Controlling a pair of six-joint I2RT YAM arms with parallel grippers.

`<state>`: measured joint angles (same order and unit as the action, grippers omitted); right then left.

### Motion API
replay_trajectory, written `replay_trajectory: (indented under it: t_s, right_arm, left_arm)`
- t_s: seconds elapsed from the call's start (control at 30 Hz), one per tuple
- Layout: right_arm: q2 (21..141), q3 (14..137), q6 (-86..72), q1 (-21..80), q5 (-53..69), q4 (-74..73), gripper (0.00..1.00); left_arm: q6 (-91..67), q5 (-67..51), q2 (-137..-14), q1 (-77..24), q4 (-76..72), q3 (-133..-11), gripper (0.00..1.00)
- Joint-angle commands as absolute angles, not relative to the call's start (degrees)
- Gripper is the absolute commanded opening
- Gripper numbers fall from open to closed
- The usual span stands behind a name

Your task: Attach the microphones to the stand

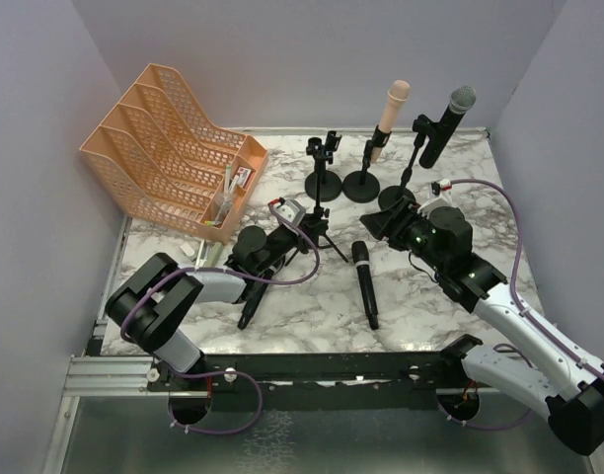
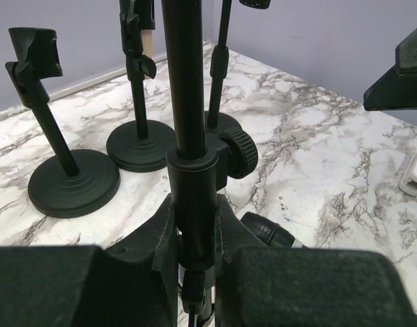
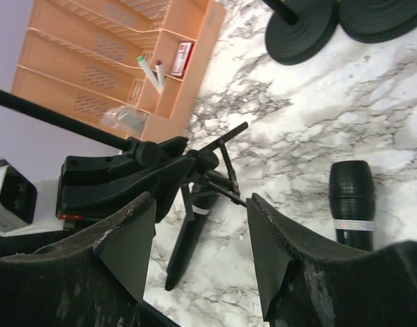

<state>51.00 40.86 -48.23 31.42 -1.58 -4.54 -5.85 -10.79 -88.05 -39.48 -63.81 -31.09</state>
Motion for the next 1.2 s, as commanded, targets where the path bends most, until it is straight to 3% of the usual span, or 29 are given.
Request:
replay_trajectory:
  t_s: [0.0,0.73,0.8,1.17]
  right_arm:
    - [51.6,41.0,-46.6,31.3,-6.8,-8.5,0.60]
    - [57.0,43.0,-45.1,31.3,-6.3,-11.6,0.60]
    - [57.7,43.1,-43.7,31.3,-5.4,-11.3,0.60]
    - [61.2,43.7,-41.1,31.3,-4.1,-12.9,0.61]
  left_arm:
    - [-6.2,-9.9,-91.4,-39.0,-82.5,-29.9,0.00]
    - [-7.3,-17.7,-106.9,-39.5,-99.1,-24.7,0.01]
    - [-7.4,-17.2,-107.6,-39.8,-99.8,-24.0,0.05]
    - [-5.9,-11.7,-101.1,-41.4,-92.9,-21.8,0.55]
